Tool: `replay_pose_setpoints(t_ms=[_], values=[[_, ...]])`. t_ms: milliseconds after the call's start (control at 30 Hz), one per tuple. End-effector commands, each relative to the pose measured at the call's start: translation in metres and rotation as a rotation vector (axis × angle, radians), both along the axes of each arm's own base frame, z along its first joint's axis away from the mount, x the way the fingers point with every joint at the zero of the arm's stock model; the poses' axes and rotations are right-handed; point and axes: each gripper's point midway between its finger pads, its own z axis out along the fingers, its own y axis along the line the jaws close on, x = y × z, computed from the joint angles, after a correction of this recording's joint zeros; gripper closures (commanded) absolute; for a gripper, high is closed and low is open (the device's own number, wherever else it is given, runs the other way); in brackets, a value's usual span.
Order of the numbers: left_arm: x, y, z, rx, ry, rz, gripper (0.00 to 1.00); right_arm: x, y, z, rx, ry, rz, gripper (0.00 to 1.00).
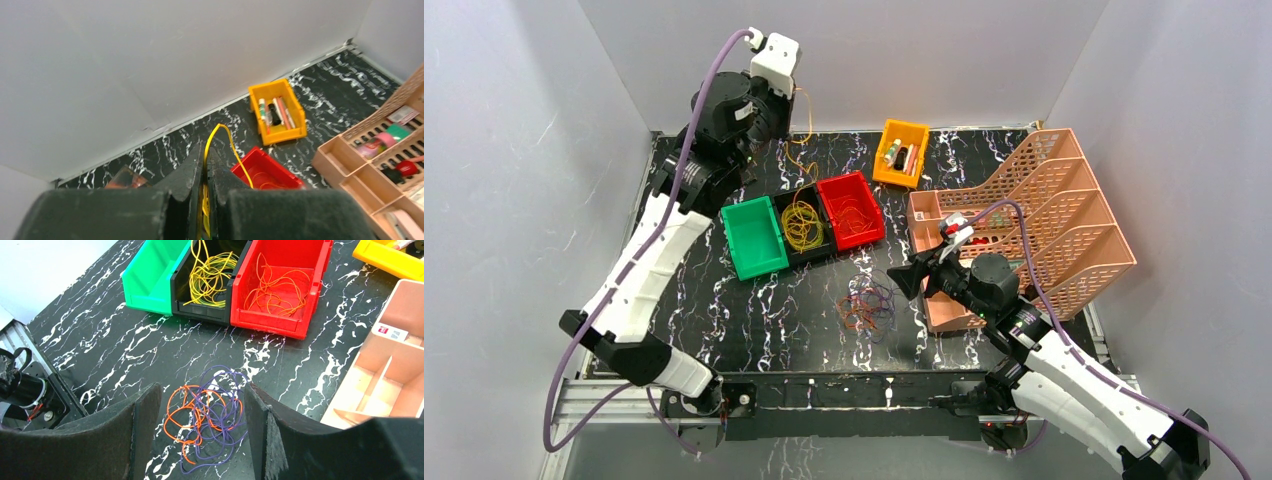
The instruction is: Untangle the cables
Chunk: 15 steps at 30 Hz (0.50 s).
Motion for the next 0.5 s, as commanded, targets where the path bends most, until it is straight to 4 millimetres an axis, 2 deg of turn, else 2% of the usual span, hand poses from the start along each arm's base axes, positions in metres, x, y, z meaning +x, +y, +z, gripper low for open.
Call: replay_pose_setpoints(t_ms=[0,133,267,467], values=[[0.019,0.009,-0.013,-0.021,0.017,0.013,1.0,0.0,0.005,0.026,0.058,-0.047,0.014,0.3],[0.032,0.016,-0.036,-0.013,0.056,0.034,1.0,0.0,0.005,0.024,0.061,-0.04,0.017,0.3],[0.036,0.017,-0.066,-0.007,0.123,0.045,1.0,-0.001,0.005,0.022,0.057,-0.036,0.017,0.3],[0.018,0.016,-0.121,-0.052,0.257,0.036,1.0,0.0,0.005,0.019,0.056,-0.027,0.009,0.3]])
